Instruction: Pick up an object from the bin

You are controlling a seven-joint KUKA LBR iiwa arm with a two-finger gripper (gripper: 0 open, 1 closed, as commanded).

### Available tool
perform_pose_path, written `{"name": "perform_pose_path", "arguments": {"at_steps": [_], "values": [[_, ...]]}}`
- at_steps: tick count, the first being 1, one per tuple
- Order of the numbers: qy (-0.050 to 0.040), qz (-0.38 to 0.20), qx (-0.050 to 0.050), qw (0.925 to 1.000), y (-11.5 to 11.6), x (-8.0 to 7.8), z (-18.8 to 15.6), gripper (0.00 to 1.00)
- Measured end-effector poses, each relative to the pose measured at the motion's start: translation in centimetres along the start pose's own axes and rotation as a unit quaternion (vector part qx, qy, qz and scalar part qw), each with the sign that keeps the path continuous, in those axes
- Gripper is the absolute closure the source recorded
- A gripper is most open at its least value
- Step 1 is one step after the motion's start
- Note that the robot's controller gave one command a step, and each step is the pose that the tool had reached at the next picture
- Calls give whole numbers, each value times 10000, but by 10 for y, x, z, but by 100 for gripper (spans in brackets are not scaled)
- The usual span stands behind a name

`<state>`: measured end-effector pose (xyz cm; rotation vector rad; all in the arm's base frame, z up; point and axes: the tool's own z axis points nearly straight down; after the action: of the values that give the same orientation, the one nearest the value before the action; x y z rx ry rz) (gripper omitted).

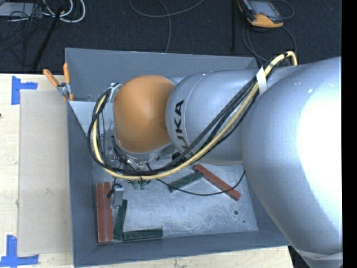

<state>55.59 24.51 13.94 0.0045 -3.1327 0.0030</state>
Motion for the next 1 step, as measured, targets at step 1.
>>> {"name": "perform_pose_path", "arguments": {"at_steps": [1], "values": [[-22, -2044, -2, 9789, -5, -4, 64, 0]]}}
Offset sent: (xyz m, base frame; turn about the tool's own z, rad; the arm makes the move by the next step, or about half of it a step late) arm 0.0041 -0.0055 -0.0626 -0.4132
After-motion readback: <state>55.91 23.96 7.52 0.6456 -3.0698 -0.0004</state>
